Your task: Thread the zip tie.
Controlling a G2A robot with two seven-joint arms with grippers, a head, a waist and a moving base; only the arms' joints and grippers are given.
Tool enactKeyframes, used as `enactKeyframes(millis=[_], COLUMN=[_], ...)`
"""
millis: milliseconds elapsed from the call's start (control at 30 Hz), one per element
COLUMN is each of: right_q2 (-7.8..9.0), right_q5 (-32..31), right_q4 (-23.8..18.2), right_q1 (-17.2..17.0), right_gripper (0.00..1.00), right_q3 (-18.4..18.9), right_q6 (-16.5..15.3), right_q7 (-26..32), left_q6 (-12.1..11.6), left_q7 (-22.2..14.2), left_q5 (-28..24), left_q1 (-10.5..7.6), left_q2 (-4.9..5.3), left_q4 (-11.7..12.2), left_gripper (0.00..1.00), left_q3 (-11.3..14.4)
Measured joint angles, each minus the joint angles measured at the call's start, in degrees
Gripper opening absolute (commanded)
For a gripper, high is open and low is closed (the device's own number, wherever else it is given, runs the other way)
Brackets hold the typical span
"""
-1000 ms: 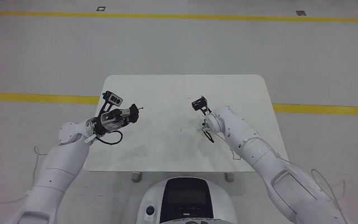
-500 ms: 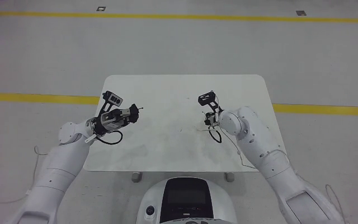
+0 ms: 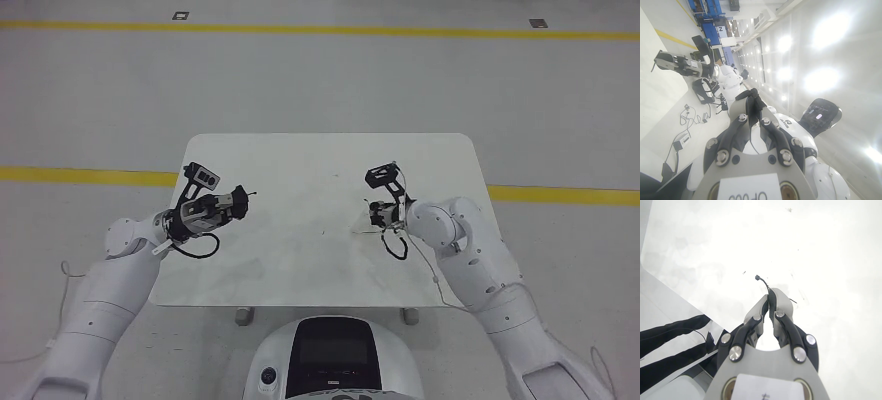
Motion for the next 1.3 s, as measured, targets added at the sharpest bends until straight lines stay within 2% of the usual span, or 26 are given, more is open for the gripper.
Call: enactKeyframes(millis=[133, 233, 367, 567, 700, 1033, 1167, 1300], right_q2=[0.63, 1.02, 1.24, 1.21, 1.17, 1.07, 0.87, 0.62], right_q5=[5.01, 6.90, 9.05, 10.33, 10.72, 12.07, 13.69, 13.18], right_q4=[-6.15, -10.47, -14.47, -17.47, -17.76, -18.20, -19.91, -21.58], right_q1=[-5.00, -8.69, -11.53, -13.38, -13.48, -14.04, -15.71, -17.34], right_gripper=[0.00, 0.00, 0.00, 0.00, 0.00, 0.00, 0.00, 0.00], right_q3=[4.64, 6.49, 7.16, 6.54, 6.16, 5.95, 5.29, 4.01], right_q6=[-3.27, -5.39, -6.24, -5.49, -5.17, -4.94, -3.39, -0.97], right_q7=[-9.20, -12.77, -15.07, -19.40, -20.27, -21.39, -25.82, -30.17], left_q6=[-0.41, -0.42, -0.41, -0.41, -0.41, -0.41, -0.41, -0.41], left_q7=[2.54, 4.08, 6.59, 6.34, 5.93, 6.17, 11.25, 14.40], left_q5=[1.05, 2.63, 5.74, 8.31, 9.09, 9.46, 10.46, 14.06], left_q1=[0.89, 1.08, 0.43, -1.20, -2.25, -2.34, -0.91, 0.62], left_q2=[-0.26, -0.94, -2.58, -5.47, -7.21, -7.41, -7.96, -9.36], left_q4=[-1.00, -1.13, -0.16, 1.76, 2.75, 2.54, 0.77, -0.41], left_gripper=[0.00, 0.00, 0.00, 0.00, 0.00, 0.00, 0.00, 0.00], left_q3=[0.01, 0.72, 2.47, 5.12, 4.93, 4.62, 3.61, 3.04])
